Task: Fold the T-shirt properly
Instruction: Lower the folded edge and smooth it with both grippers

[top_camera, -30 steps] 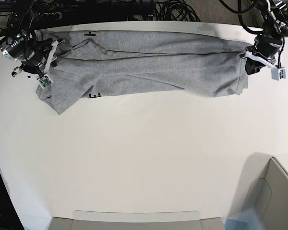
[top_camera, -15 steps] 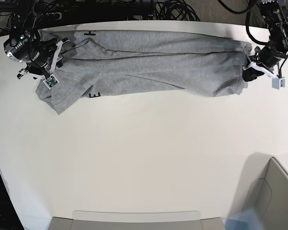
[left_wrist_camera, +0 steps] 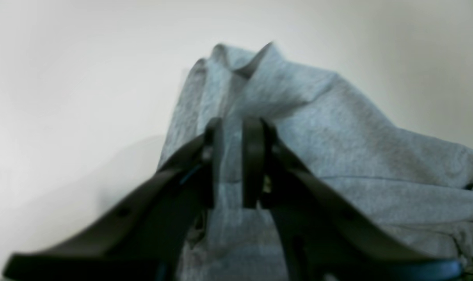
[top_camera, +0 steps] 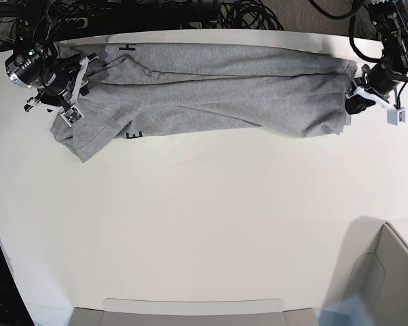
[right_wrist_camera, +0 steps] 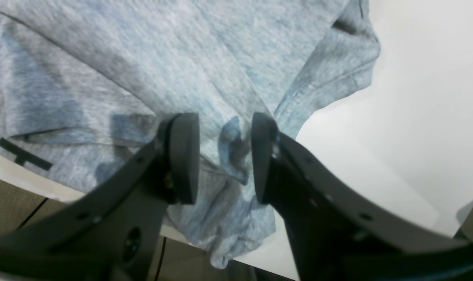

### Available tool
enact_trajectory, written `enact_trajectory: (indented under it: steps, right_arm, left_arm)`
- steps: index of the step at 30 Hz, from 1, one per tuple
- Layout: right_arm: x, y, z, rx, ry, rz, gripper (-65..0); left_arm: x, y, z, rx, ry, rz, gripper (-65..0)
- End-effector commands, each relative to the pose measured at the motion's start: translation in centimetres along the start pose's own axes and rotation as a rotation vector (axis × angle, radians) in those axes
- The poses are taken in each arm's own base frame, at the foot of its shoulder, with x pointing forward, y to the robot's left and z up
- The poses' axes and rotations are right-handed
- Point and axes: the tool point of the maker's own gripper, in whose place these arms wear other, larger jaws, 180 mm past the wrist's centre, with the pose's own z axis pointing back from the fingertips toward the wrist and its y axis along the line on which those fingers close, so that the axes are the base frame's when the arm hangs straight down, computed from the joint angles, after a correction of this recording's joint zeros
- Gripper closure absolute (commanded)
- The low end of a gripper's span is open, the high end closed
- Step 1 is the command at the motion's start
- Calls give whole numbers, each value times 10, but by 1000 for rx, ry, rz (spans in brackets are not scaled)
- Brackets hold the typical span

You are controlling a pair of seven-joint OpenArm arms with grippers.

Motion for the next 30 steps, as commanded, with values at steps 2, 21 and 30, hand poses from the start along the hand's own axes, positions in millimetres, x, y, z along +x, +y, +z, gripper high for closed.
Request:
enact_trajectory:
  steps: [2, 21, 30]
  right_arm:
    - [5, -4, 5, -12, -19, 33, -224]
    - [5, -4, 5, -13, -18, 34, -224]
    - [4, -7, 6, -19, -13, 44, -224]
  left_arm:
    - [19, -15, 8, -31, -54, -58, -190]
    - [-30, 15, -25, 86, 142, -179, -215]
    - [-25, 21, -24, 99, 113, -175, -192]
